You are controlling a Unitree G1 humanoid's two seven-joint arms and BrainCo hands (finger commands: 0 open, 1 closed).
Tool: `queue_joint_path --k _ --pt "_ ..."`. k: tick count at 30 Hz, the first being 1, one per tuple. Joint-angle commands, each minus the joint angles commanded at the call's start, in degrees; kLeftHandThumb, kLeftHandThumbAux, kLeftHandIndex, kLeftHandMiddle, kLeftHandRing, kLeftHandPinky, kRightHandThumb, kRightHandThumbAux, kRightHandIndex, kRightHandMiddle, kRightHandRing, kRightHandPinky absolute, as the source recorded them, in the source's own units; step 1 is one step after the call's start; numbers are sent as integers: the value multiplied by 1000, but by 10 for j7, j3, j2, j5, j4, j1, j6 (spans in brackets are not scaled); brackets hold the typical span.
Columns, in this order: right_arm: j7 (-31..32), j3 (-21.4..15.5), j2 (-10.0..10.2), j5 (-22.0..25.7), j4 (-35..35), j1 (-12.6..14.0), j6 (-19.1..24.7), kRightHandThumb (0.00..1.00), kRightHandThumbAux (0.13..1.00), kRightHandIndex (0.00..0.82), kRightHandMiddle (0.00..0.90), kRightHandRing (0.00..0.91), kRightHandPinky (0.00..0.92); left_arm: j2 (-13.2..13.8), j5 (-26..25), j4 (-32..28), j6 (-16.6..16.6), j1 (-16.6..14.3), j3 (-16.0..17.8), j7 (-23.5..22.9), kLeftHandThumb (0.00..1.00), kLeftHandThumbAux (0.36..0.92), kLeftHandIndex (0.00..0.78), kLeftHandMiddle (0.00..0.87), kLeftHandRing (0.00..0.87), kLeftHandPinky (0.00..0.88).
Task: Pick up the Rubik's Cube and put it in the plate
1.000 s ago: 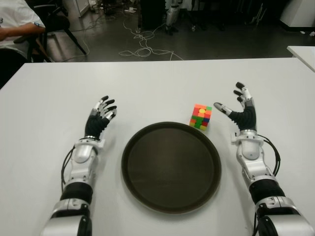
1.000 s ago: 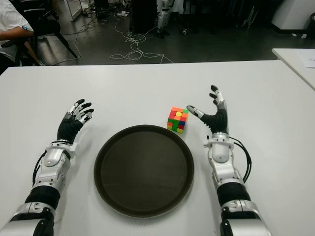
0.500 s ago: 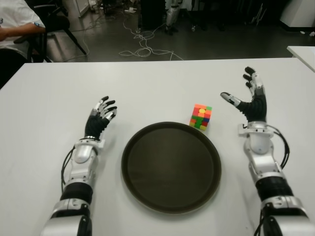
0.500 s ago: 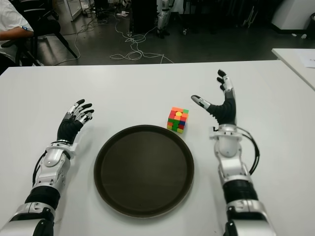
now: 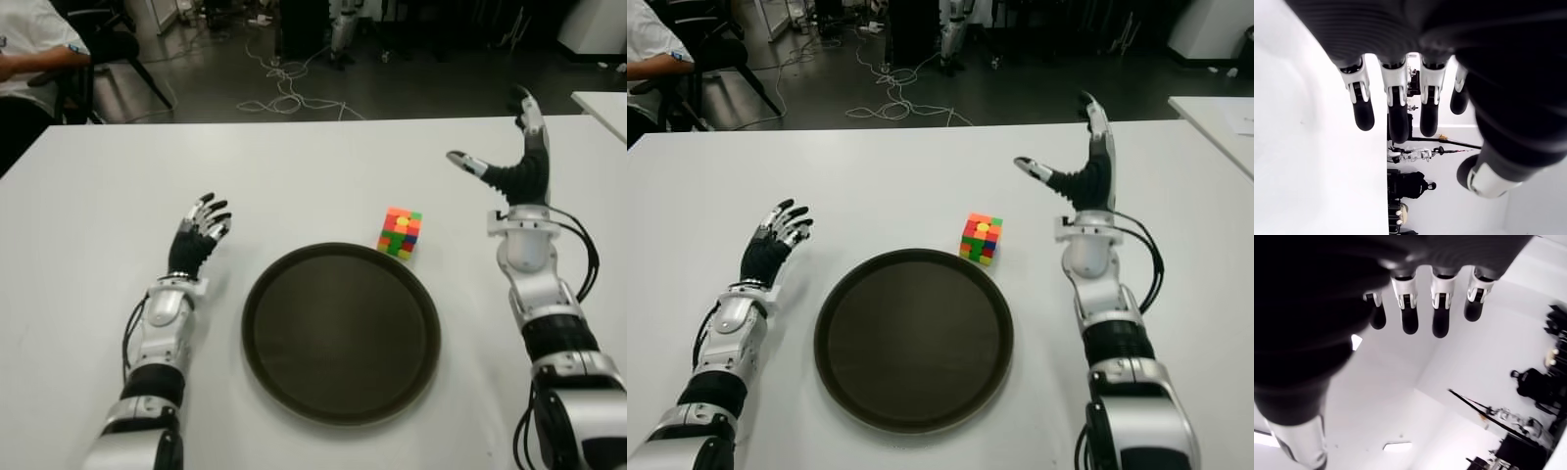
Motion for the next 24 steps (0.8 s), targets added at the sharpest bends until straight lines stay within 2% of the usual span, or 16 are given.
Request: queue_joint_path --k 3,6,9,11,14,18,21,24 --pt "-16 13 -12 -26 12 -29 6 0 755 110 157 140 91 1 0 1 -1 0 -1 -1 123 696 103 202 194 174" --pt "-18 27 -23 -46 14 -44 11 0 754 125 162 150 110 0 0 1 -2 0 -1 -1 120 699 105 203 193 172" --pt "0 48 -37 -74 -23 -47 33 0 766 164 189 186 155 -1 0 -3 -3 3 -1 0 116 705 108 202 190 169" --pt "24 63 -51 -94 -52 -40 63 0 777 191 207 206 173 -2 1 -6 -6 5 -2 1 113 708 107 201 188 167" --pt "67 84 -72 -122 -87 -30 119 0 767 221 231 227 163 -2 2 -7 -11 7 -3 2 109 713 108 199 184 165" --pt "173 137 -118 -193 -137 -32 205 0 710 207 215 196 96 -3 4 -14 -11 11 -5 6 105 720 112 198 180 163" --pt "245 169 -135 -218 -155 -42 236 0 660 197 197 164 71 -3 5 -14 -14 12 -6 7 102 725 111 195 180 174" --pt "289 184 -143 -224 -173 -44 252 0 636 196 193 155 71 -2 5 -11 -18 12 -6 7 102 727 108 194 183 183"
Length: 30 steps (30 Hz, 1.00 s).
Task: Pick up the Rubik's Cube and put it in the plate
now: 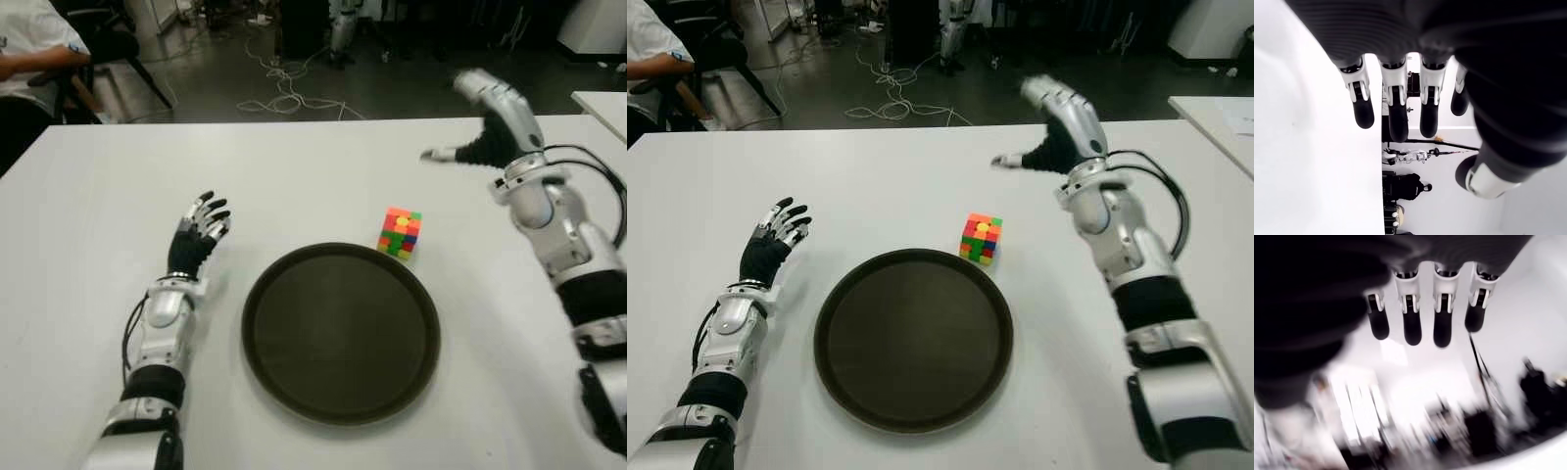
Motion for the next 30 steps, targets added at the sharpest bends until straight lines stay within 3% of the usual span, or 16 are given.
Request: queue_joint_path --k 11,30 --pt "105 32 -25 -8 -54 8 37 0 597 237 230 205 127 -4 -12 -2 -1 1 3 -7 127 734 115 209 199 203" --pt "153 55 -30 -26 -94 17 77 0 573 237 235 226 156 1 -4 -15 3 7 -5 -4 107 737 106 201 187 193"
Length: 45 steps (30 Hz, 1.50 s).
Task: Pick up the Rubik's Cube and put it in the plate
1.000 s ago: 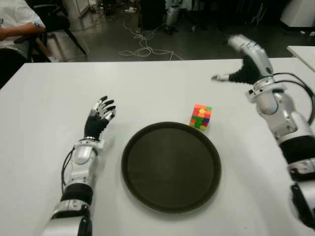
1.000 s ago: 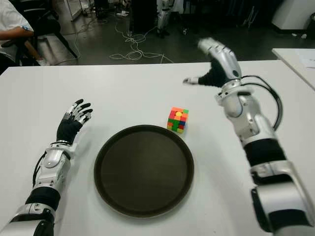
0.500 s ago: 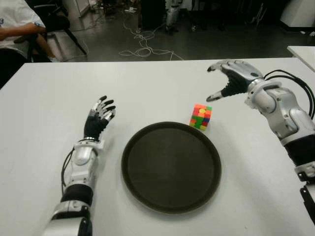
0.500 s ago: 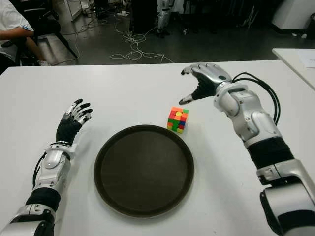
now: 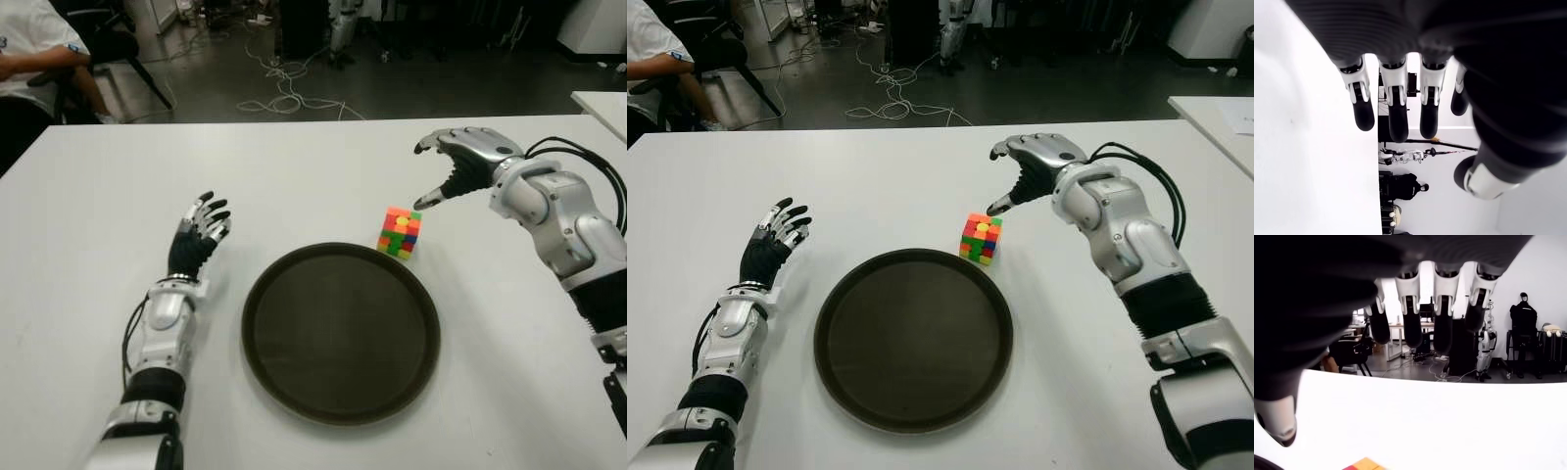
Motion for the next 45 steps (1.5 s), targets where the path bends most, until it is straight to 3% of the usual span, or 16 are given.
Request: queue_joint_path --k 34,38,45 --pt "-12 38 25 1 90 -34 -8 0 573 242 245 230 169 -1 -5 15 -8 -6 4 -2 110 745 110 204 181 177" --pt "-36 56 47 -2 190 -67 -30 0 584 223 234 226 184 -1 -4 21 -16 -6 3 -4 120 756 98 196 175 173" --pt "-45 75 60 -4 257 -95 -39 0 599 193 223 227 215 -3 -3 18 -14 -7 1 -4 108 751 106 201 183 181"
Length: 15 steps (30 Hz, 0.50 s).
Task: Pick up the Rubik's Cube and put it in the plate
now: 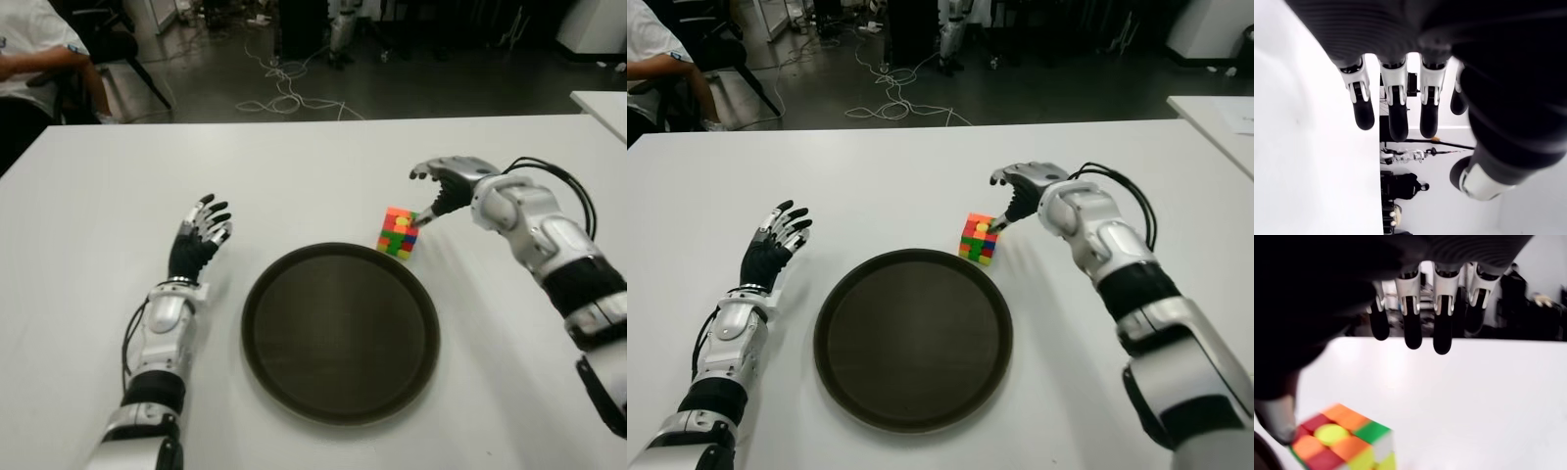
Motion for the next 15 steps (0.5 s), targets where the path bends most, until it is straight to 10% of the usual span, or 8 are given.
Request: queue_joint_path --k 15 --pt "-4 16 13 -5 41 -17 10 0 611 161 210 222 209 -3 0 2 2 -3 1 4 128 744 112 215 199 202"
